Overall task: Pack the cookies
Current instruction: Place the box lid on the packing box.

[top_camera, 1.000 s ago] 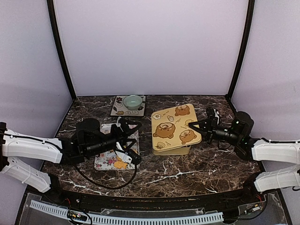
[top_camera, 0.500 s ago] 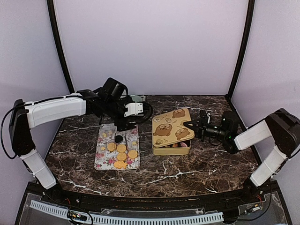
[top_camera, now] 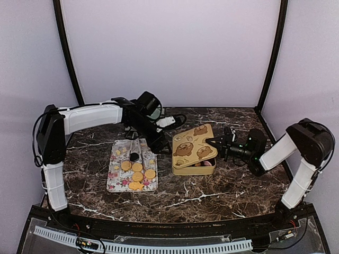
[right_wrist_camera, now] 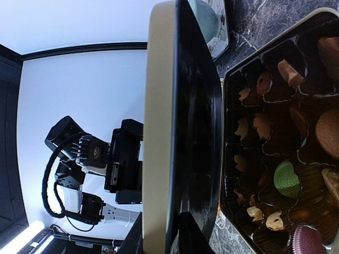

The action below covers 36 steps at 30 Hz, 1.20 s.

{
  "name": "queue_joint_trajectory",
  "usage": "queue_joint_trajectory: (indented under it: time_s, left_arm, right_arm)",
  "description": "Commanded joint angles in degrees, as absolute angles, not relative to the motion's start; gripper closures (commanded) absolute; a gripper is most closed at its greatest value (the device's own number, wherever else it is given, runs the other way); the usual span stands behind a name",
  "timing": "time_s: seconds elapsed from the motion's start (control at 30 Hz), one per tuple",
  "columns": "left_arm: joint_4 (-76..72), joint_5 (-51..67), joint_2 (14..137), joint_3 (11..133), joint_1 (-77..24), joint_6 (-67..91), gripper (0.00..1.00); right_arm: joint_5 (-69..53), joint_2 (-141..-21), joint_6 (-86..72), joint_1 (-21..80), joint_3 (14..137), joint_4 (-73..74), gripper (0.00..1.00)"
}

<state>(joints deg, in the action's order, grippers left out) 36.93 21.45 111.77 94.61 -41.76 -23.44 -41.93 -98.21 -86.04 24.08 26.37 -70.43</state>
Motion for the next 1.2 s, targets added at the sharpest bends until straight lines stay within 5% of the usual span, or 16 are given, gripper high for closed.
queue_joint_trajectory:
  time_s: [0.0,0.33,0.47,0.7,0.93,1.17]
  left_arm:
    - [37.6,26.9,115.2,96.5,-41.9,-15.3,0.15]
    - [31.5,28.4,117.8,93.7,-42.0,-12.4,0.2]
    - [30.1,27.9,118.1,92.8,-42.0,-12.0,0.21]
    - [28.1,25.1,119.0,91.6,-42.1,-11.6,0.23]
    - [27.4,23.0,119.6,91.2,-42.0,-12.1,0.25]
    - [27.2,22.1,119.8,91.1,-42.0,-12.4,0.25]
  right_arm:
    - [-40.2,-100.1,-85.9,24.7,25.8,-76.7,0.8]
    - [-38.7,-104.7,-88.3,25.8,25.0,-83.5,0.77]
    - [-37.4,-104.0,-86.3,26.0,24.8,-80.6,0.65]
    - [-37.4,-97.7,-77.8,26.5,27.3,-63.2,0.47]
    - [-37.2,-87.0,-60.1,25.8,33.5,-27.5,0.32]
    - [-35.0,-82.2,-45.7,23.8,36.9,-2.6,0.29]
